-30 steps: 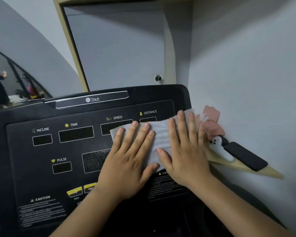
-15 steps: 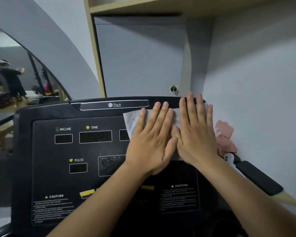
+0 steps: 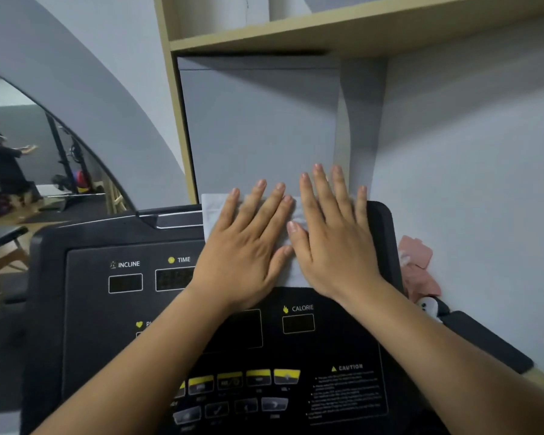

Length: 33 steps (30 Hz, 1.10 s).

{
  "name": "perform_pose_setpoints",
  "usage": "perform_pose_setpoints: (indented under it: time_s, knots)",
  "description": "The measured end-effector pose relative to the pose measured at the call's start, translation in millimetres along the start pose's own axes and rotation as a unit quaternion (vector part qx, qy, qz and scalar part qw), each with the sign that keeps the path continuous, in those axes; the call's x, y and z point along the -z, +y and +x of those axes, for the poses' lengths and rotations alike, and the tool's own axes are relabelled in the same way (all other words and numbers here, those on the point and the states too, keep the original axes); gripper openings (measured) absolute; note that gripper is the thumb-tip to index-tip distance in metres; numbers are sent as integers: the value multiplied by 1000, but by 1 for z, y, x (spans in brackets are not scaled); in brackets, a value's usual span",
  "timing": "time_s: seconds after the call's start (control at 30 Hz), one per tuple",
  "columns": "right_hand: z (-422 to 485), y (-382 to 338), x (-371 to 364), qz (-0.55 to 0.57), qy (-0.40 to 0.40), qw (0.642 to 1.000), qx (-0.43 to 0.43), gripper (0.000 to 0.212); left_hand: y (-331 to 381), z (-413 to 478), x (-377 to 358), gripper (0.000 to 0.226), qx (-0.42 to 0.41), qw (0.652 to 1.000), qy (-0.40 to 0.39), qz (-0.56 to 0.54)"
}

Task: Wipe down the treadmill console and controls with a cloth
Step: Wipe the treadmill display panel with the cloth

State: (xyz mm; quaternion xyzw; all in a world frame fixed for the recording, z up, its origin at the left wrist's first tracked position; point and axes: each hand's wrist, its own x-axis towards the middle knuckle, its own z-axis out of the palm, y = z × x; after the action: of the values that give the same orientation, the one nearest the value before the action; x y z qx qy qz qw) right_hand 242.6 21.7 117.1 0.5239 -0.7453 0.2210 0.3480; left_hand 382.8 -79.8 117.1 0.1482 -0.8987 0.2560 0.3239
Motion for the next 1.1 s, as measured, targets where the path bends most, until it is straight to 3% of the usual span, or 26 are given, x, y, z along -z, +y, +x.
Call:
perform_pose_setpoints:
  time_s: [0.1, 0.33, 0.63, 1.1]
  knots:
    - [7, 11, 0, -29, -16, 998, 56, 67, 0, -1, -1, 66, 5, 1000, -2, 5]
    - [-4, 20, -2, -45, -25, 998, 45, 71, 23, -7, -7, 67, 48, 999, 16, -11]
    - [-56, 36, -4, -50, -42, 998, 19, 71, 68, -31, -16, 68, 44, 999, -5, -29]
    - [-178, 21, -24, -13, -63, 998, 24, 72, 138, -129, -29, 68, 48, 994, -55, -84]
